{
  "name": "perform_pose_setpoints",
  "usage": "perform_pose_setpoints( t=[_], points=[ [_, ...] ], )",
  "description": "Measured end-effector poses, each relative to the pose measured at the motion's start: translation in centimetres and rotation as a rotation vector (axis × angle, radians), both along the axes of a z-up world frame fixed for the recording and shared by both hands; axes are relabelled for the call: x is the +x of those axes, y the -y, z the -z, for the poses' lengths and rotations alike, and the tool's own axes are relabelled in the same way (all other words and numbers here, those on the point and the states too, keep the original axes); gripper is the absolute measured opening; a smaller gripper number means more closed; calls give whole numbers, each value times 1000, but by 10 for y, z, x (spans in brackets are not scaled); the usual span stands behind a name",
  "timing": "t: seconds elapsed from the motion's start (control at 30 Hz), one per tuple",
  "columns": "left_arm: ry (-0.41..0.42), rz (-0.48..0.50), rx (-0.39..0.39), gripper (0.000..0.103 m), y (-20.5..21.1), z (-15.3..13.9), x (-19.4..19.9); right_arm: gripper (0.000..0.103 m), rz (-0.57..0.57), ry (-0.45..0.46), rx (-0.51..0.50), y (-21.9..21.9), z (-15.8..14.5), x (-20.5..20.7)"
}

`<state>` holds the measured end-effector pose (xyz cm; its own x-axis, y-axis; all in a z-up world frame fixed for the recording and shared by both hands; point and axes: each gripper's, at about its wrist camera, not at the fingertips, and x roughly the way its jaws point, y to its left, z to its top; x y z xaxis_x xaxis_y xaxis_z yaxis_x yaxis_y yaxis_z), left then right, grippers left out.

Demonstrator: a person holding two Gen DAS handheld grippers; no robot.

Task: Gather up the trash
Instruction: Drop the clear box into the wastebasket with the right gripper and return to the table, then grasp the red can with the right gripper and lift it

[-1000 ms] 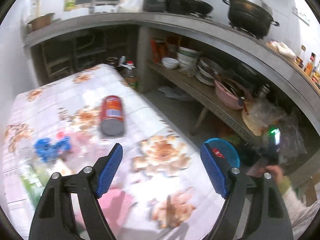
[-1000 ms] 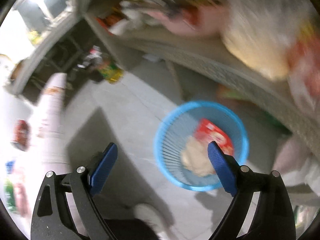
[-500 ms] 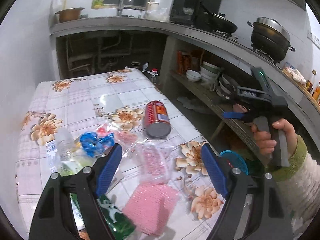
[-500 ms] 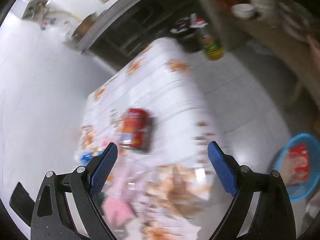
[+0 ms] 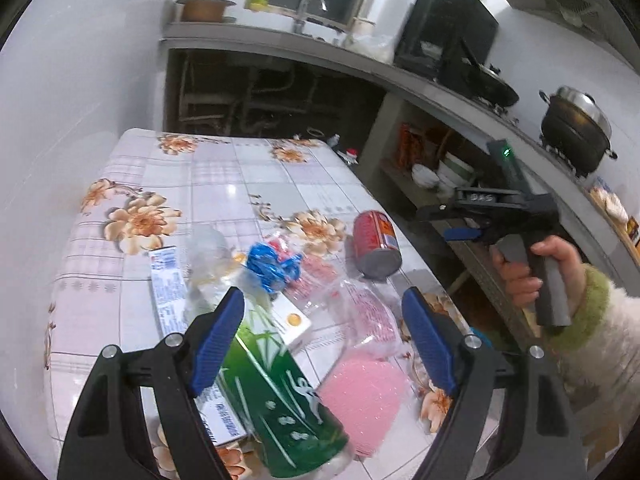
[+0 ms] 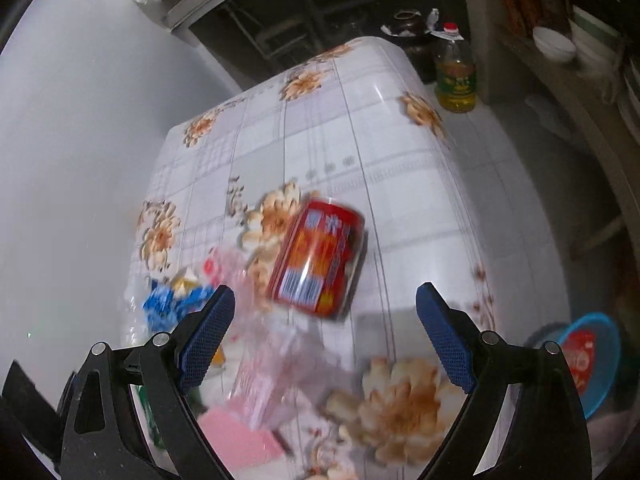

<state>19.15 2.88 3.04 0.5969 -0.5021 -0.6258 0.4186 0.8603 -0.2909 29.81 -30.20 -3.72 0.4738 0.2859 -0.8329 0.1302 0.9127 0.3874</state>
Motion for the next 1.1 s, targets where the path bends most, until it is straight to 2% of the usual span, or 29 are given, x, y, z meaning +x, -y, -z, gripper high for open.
perform_pose_setpoints(
  t=[0.23, 0.37, 0.6, 0.7, 0.73, 0.8, 0.97, 1.1],
  points=[
    [8, -29, -46, 79, -16, 0, 2, 88, 50, -107, 190, 13, 47, 40],
    [16, -33, -60, 79, -26, 2, 0, 88, 15, -162, 212, 6, 62, 57],
    [4, -43, -84, 79, -40, 9, -5, 86, -14, -202, 223, -2, 74, 69],
    [-6, -41, -91, 79, -43, 12, -8, 72, -25, -200, 218, -4, 74, 71],
    [-7, -41, -93, 79, -44, 12, -9, 64, -24, -205, 217, -4, 75, 71],
    [-5, -39, -98, 79, -44, 12, -12, 64, -20, -205, 222, -4, 75, 70],
    [27, 11, -125, 79, -38, 8, -28, 64, -36, -102, 128, -6, 56, 47],
    [53, 77, -130, 79, -23, 5, -40, 63, -78, 90, -67, -20, 31, 0]
  ],
)
